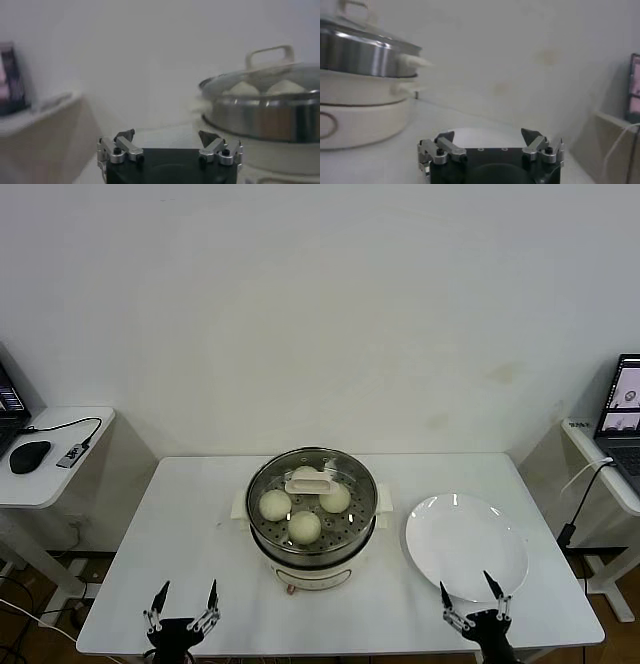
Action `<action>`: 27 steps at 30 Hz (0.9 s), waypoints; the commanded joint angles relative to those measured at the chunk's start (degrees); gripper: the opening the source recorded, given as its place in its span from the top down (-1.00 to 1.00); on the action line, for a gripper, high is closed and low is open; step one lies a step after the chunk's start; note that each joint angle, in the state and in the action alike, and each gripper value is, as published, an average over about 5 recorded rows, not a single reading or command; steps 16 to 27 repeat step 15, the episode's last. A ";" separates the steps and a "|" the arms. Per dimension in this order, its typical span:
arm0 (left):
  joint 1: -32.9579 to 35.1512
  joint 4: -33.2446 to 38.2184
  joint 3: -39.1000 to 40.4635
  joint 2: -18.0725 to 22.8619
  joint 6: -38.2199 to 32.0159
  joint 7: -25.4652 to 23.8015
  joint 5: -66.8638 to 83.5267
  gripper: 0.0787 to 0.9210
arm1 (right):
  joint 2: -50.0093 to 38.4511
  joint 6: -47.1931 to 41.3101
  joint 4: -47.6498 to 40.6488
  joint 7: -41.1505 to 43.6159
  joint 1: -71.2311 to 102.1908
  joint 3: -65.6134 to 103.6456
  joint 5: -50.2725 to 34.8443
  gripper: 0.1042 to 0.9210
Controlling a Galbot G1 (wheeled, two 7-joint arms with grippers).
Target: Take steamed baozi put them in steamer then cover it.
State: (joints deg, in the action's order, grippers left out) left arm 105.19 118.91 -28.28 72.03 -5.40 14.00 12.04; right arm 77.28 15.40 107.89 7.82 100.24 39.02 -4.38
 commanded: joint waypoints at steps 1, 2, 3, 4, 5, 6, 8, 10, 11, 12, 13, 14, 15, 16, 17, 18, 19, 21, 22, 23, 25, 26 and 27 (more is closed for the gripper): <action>3.58 -2.52 -1.43 0.21 -2.53 -6.25 6.03 -0.77 | -0.88 -6.98 3.64 2.40 3.14 -3.33 -5.71 -0.76; 3.38 -2.56 -1.38 0.19 -2.39 -6.56 5.87 -0.77 | -0.90 -7.86 3.95 2.62 3.34 -3.54 -6.40 -0.76; 3.20 -2.67 -1.32 0.13 -2.34 -6.80 5.64 -0.77 | -0.94 -8.67 4.31 2.82 3.54 -3.74 -6.94 -0.76; 3.04 -2.79 -1.26 0.05 -2.33 -7.02 5.33 -0.77 | -0.97 -9.32 4.64 2.93 3.70 -3.87 -7.23 -0.76; 2.91 -2.90 -1.20 -0.02 -2.30 -7.15 5.03 -0.77 | -0.97 -9.84 4.92 2.97 3.82 -3.94 -7.27 -0.76; 2.87 -2.99 -1.14 -0.13 -2.29 -7.28 4.68 -0.77 | -0.95 -10.22 5.20 2.88 3.88 -3.97 -7.24 -0.76; 2.90 -3.14 -1.03 -0.26 -2.29 -7.40 4.02 -0.77 | -0.82 -10.68 5.55 2.58 3.88 -3.98 -7.01 -0.76; 3.01 -3.31 -0.99 -0.30 -2.23 -7.49 3.48 -0.77 | -0.62 -10.83 5.62 2.19 3.83 -4.03 -6.40 -0.76; 3.04 -3.42 -0.98 -0.29 -2.20 -7.54 3.32 -0.77 | -0.54 -10.79 5.56 2.03 3.82 -4.08 -6.04 -0.76; 3.07 -3.55 -0.96 -0.29 -2.13 -7.57 3.18 -0.77 | -0.47 -10.70 5.46 1.85 3.80 -4.14 -5.65 -0.76; 3.08 -3.69 -0.94 -0.29 -2.06 -7.64 3.08 -0.77 | -0.43 -10.56 5.35 1.71 3.80 -4.19 -5.25 -0.76; 3.09 -3.75 -0.92 -0.29 -2.03 -7.65 3.05 -0.77 | -0.41 -10.48 5.29 1.64 3.80 -4.22 -5.09 -0.76; 3.09 -3.80 -0.90 -0.29 -1.98 -7.65 3.06 -0.77 | -0.40 -10.40 5.23 1.56 3.79 -4.25 -4.94 -0.76; 3.09 -3.80 -0.90 -0.29 -1.98 -7.65 3.06 -0.77 | -0.40 -10.40 5.23 1.56 3.79 -4.25 -4.94 -0.76; 3.09 -3.80 -0.90 -0.29 -1.98 -7.65 3.06 -0.77 | -0.40 -10.40 5.23 1.56 3.79 -4.25 -4.94 -0.76; 3.09 -3.80 -0.90 -0.29 -1.98 -7.65 3.06 -0.77 | -0.40 -10.40 5.23 1.56 3.79 -4.25 -4.94 -0.76; 3.09 -3.80 -0.90 -0.29 -1.98 -7.65 3.06 -0.77 | -0.40 -10.40 5.23 1.56 3.79 -4.25 -4.94 -0.76; 3.09 -3.80 -0.90 -0.29 -1.98 -7.65 3.06 -0.77 | -0.40 -10.40 5.23 1.56 3.79 -4.25 -4.94 -0.76; 3.09 -3.80 -0.90 -0.29 -1.98 -7.65 3.06 -0.77 | -0.40 -10.40 5.23 1.56 3.79 -4.25 -4.94 -0.76; 3.09 -3.80 -0.90 -0.29 -1.98 -7.65 3.06 -0.77 | -0.40 -10.40 5.23 1.56 3.79 -4.25 -4.94 -0.76; 3.09 -3.80 -0.90 -0.29 -1.98 -7.65 3.06 -0.77 | -0.40 -10.40 5.23 1.56 3.79 -4.25 -4.94 -0.76; 3.09 -3.80 -0.90 -0.29 -1.98 -7.65 3.06 -0.77 | -0.40 -10.40 5.23 1.56 3.79 -4.25 -4.94 -0.76; 3.09 -3.80 -0.90 -0.29 -1.98 -7.65 3.06 -0.77 | -0.40 -10.40 5.23 1.56 3.79 -4.25 -4.94 -0.76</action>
